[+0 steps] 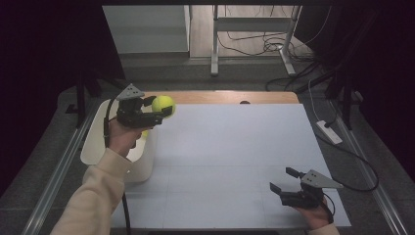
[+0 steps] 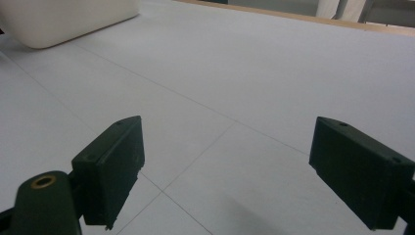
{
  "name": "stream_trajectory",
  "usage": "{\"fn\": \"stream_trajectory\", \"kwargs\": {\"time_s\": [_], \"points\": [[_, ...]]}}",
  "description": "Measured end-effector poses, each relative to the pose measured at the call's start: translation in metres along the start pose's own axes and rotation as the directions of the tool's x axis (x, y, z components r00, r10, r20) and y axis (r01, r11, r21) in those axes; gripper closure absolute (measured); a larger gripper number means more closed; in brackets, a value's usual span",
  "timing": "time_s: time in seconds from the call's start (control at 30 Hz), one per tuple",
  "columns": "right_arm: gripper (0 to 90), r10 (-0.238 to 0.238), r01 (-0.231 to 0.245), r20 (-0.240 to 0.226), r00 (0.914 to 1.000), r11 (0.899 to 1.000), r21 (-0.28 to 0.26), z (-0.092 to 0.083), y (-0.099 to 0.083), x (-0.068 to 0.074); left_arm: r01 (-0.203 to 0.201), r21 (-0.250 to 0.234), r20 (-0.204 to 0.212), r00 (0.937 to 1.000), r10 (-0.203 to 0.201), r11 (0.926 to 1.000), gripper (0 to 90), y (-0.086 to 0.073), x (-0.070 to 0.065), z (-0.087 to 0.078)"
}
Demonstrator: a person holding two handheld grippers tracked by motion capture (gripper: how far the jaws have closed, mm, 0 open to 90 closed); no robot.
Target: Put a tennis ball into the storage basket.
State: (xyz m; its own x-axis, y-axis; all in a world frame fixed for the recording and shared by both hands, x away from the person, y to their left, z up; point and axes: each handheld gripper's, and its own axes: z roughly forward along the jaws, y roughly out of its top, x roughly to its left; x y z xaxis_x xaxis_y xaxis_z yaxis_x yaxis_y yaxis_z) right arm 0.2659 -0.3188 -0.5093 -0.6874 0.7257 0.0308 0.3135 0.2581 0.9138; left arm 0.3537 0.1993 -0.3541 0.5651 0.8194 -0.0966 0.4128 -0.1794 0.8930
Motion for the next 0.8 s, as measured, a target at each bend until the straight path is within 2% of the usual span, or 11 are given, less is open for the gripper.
{"fn": "stream_trajectory", "kwargs": {"time_s": [0.4,0.8], "points": [[13.2,-0.003,0.003,0.0,1.0,1.0,0.001,0.0,0.0,0.0,0.019,-0.003,-0.037,0.9991,-0.019,0.9998,27.5,-0.005,0.012,-0.013],[13.2,0.001,-0.001,0.002,1.0,1.0,0.0,0.0,0.0,0.0,0.049,0.002,-0.084,0.9953,-0.048,0.9988,27.4,-0.013,0.027,-0.023]]}}
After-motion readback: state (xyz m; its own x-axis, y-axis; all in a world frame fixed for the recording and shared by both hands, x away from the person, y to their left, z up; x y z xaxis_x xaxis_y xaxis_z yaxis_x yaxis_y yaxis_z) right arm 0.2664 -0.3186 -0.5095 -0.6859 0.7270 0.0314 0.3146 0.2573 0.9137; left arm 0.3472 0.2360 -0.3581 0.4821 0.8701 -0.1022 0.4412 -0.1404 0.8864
